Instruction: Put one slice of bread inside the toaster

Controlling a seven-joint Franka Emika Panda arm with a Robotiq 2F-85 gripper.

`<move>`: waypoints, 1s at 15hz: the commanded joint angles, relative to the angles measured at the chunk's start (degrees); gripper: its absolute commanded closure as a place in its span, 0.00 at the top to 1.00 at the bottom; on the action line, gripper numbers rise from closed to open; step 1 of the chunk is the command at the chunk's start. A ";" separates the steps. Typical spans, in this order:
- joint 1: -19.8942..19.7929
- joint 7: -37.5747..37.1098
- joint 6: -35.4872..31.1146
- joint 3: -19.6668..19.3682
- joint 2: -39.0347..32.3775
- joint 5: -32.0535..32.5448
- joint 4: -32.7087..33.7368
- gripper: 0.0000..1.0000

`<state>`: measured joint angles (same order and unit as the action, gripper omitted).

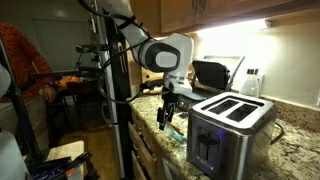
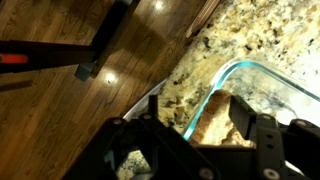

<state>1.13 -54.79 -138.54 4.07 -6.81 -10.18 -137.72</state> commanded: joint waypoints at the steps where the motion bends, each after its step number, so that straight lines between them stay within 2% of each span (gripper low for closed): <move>1: 1.43 -1.77 -1.16 -1.07 -0.25 0.06 -0.09 0.57; 2: 1.47 -1.78 -1.17 -1.10 -0.27 0.05 0.03 0.58; 4: 1.50 -1.78 -1.10 -1.13 -0.36 0.07 0.14 0.66; 9: 1.48 -1.55 -0.72 -1.22 -0.75 0.22 0.55 0.66; 10: 1.43 -1.29 -0.55 -1.24 -0.89 0.14 0.75 0.92; 11: 1.42 -1.27 -0.44 -1.30 -1.05 0.37 1.00 0.90; 14: 1.44 -1.10 0.25 -1.51 -1.91 1.09 2.47 1.00; 15: 1.49 -1.14 0.44 -1.60 -2.25 1.44 3.08 1.00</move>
<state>1.37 -54.97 -138.53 3.74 -7.84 -9.90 -136.44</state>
